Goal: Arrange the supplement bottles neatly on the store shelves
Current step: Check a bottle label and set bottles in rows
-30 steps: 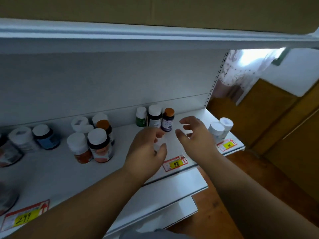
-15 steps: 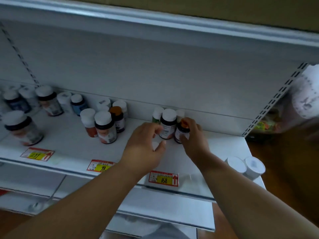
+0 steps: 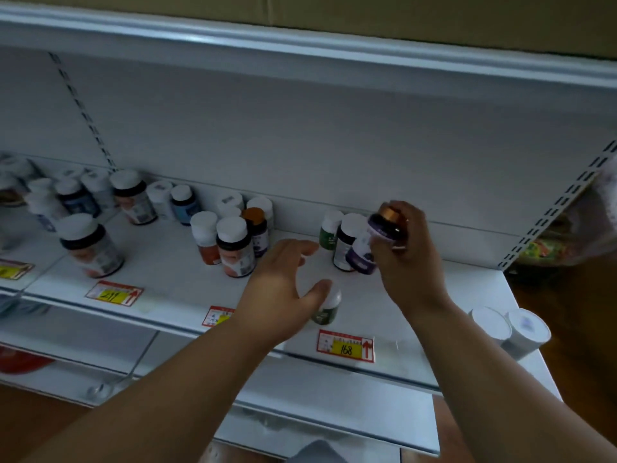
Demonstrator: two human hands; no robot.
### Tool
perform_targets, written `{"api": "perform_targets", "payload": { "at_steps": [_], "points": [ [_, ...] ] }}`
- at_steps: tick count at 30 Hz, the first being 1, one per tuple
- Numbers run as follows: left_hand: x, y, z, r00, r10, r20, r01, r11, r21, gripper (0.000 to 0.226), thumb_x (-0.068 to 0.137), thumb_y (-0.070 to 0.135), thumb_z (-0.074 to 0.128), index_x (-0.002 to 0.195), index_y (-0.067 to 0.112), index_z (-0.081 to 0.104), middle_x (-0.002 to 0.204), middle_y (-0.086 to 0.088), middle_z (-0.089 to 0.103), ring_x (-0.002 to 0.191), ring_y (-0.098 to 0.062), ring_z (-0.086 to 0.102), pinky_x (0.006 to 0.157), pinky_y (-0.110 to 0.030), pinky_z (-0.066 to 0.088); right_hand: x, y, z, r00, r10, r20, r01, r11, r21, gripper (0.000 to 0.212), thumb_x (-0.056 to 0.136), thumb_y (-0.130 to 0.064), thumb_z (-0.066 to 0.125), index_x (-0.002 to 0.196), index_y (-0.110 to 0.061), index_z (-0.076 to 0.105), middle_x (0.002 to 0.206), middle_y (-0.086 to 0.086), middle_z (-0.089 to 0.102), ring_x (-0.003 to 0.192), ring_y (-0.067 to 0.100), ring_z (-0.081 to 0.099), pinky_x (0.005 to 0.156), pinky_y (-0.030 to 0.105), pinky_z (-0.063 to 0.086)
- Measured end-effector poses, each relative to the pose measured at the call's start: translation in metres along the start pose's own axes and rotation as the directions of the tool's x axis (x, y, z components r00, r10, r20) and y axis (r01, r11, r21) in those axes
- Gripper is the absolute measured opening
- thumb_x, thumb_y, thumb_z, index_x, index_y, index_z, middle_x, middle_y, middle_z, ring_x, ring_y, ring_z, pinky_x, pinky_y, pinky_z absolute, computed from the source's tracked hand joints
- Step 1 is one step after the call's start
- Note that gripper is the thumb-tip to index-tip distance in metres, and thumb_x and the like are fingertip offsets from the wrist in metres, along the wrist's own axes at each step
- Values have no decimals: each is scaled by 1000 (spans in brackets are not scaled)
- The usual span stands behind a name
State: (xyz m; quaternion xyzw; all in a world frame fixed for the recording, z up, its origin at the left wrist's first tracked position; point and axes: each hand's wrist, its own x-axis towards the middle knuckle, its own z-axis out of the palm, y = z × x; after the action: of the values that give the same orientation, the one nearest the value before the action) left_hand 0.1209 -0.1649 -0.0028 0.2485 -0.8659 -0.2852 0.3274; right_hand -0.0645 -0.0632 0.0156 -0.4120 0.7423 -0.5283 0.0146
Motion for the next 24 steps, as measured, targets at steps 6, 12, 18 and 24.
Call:
{"api": "perform_targets", "payload": {
  "at_steps": [6,12,18,24],
  "points": [
    [-23,-63,-69,997,14,82,-13,1000,-9,62,76,63,59,127,28,49,118,11,56,104,0,50,88,-15,41,-12,-95,80,979,-107,176,116,992,-42,52,76,-42,65,118,-57,38,102,-31,57,90,-8,59,70,13,46],
    [-44,-169,-131,977,-33,213,-39,944,327,76,76,69,52,133,17,50,127,-5,56,114,-21,53,96,-34,44,-66,-104,203,964,-91,248,131,980,-148,56,81,-32,70,125,-47,38,107,-19,54,88,-1,54,74,7,40],
    [-39,-204,-122,934,39,355,-189,898,398,70,75,70,55,123,19,50,118,-3,55,108,-23,50,93,-35,41,-75,-89,251,974,-41,221,111,942,-318,52,83,-18,71,130,-21,51,113,7,61,96,22,59,77,18,40],
    [-43,-204,-98,946,71,315,-215,867,450,70,79,71,41,118,14,54,113,-5,54,105,-24,46,91,-35,39,-78,-87,251,981,-64,183,129,921,-368,53,81,-12,70,128,-22,48,111,9,61,92,26,60,73,31,50]
  ]
}}
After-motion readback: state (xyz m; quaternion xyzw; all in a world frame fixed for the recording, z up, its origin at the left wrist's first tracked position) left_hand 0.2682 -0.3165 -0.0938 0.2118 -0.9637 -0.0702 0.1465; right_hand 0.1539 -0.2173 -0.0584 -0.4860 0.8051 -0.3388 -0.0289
